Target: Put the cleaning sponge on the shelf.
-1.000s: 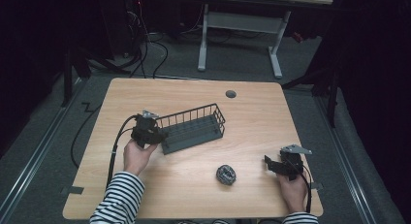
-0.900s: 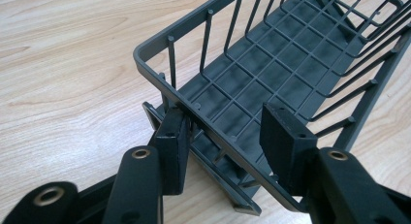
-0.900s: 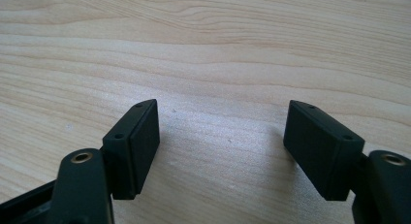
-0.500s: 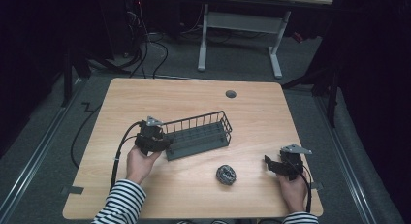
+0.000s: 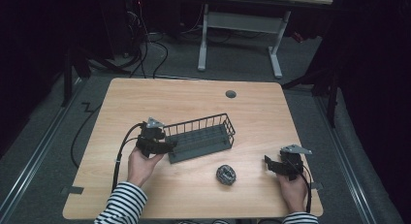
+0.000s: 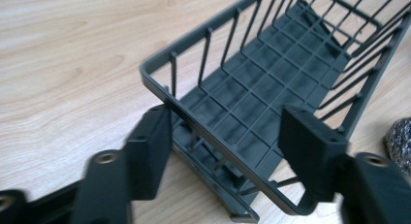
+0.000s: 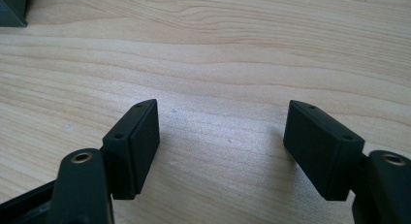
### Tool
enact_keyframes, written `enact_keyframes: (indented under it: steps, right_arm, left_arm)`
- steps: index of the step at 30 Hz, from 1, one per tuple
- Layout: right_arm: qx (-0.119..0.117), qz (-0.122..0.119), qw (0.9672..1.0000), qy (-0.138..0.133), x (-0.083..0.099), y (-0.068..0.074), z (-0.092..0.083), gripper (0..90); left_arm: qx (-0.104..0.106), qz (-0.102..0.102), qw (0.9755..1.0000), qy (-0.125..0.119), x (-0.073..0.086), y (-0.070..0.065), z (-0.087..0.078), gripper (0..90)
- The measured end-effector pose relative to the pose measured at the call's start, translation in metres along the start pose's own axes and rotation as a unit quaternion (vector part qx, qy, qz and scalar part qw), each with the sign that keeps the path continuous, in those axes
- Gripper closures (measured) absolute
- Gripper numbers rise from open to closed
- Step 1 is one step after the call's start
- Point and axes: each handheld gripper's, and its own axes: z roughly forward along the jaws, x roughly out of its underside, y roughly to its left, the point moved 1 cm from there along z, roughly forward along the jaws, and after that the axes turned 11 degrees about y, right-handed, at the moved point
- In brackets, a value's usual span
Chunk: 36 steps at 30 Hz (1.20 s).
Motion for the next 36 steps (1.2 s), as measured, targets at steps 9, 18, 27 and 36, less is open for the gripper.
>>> enact_keyframes:
  steps: [9, 18, 27, 36]
  right_arm:
    - [0.000, 0.000, 1.0000, 0.000, 0.000, 0.000, 0.000, 29.2]
    - [0.000, 0.001, 1.0000, 0.000, 0.000, 0.000, 0.000, 29.2]
    - [0.000, 0.001, 1.0000, 0.000, 0.000, 0.000, 0.000, 29.2]
    - [0.000, 0.001, 1.0000, 0.000, 0.000, 0.000, 0.000, 29.2]
  left_arm:
    - [0.007, -0.015, 0.9994, -0.030, 0.000, 0.005, -0.017, 26.3]
    - [-0.007, -0.027, 0.9980, -0.057, 0.014, 0.018, -0.036, 26.5]
    - [-0.024, -0.053, 0.9954, -0.076, 0.037, 0.035, -0.052, 26.9]
    - [-0.037, -0.072, 0.9937, -0.078, 0.060, 0.044, -0.057, 26.2]
